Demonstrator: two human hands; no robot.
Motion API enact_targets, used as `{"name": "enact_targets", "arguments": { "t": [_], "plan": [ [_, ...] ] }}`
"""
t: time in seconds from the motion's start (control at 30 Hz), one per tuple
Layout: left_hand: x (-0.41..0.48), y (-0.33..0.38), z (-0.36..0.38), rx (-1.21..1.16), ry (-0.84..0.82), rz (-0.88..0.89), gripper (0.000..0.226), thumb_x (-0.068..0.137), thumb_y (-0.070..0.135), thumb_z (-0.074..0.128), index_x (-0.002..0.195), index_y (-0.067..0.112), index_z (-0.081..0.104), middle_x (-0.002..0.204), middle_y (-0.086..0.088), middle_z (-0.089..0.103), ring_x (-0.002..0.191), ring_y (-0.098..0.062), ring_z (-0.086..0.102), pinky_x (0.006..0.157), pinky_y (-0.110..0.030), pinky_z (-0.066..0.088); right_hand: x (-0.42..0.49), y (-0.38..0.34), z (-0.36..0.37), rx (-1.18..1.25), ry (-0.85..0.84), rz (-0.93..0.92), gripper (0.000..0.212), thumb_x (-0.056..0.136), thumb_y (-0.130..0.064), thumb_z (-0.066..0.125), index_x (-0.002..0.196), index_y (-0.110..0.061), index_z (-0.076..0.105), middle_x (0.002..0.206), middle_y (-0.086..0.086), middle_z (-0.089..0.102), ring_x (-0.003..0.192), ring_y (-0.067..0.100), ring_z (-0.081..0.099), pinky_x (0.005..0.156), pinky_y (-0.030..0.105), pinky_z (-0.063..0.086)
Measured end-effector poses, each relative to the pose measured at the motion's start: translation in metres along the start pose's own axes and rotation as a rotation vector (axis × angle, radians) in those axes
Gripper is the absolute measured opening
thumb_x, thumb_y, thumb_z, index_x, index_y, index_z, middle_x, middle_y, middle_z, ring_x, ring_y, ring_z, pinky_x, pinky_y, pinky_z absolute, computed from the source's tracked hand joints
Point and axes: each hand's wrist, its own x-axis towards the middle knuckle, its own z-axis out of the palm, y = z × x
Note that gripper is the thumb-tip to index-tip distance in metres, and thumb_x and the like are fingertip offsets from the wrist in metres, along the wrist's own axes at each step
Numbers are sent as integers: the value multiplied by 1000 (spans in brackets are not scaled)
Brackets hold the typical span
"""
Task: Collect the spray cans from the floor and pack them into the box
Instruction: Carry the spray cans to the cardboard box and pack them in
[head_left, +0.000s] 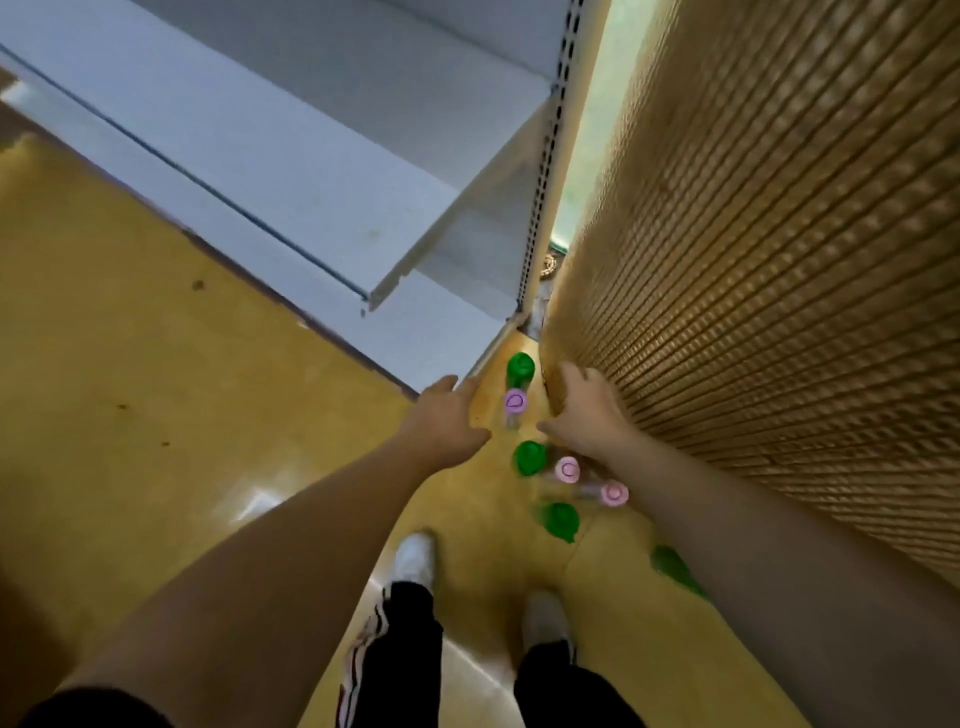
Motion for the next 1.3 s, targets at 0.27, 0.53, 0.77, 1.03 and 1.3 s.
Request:
{"name": "enact_targets", "arguments": {
  "t": [0.27, 0.53, 0.77, 1.03, 1.3],
  "plan": [
    [142, -48, 121, -169, 90, 14, 89, 85, 45, 75, 157, 21, 28, 156, -7, 39, 138, -28, 43, 112, -43, 42, 168, 39, 84, 106, 137, -57, 89, 82, -35, 81, 155, -22, 31, 149, 8, 42, 135, 29, 43, 105, 41, 42],
    [232, -65, 225, -266, 142, 34, 93, 73, 38, 87, 150, 21, 39, 136, -2, 58, 123, -25, 56, 94, -35, 47, 271, 64, 163, 254, 132, -164, 100, 74, -49, 87, 155, -22, 35, 148, 8, 46, 136, 28, 44, 106, 37, 41],
    [270, -66, 275, -528, 243, -9, 69, 68, 28, 91, 129, 26, 57, 117, 7, 68, 106, -16, 62, 85, -35, 52, 308, 78, 197, 507, 132, -141, 97, 66, -24, 96, 149, -23, 46, 133, 0, 54, 123, 19, 51, 97, 27, 43],
    [281, -82, 283, -561, 309, -9, 60, 73, 26, 88, 126, 23, 61, 107, 4, 71, 93, -15, 62, 73, -27, 47, 323, 74, 210, 559, 224, -64, 57, 58, -16, 93, 104, -27, 62, 101, -3, 64, 95, 17, 58, 62, 16, 41],
    [206, -83, 214, -598, 399, -55, 54, 69, 21, 88, 119, 21, 67, 93, 10, 65, 89, -16, 62, 73, -26, 42, 257, 47, 153, 599, 274, -52, 59, 59, -18, 94, 110, -20, 64, 106, -1, 65, 102, 19, 58, 72, 25, 47]
  ]
}}
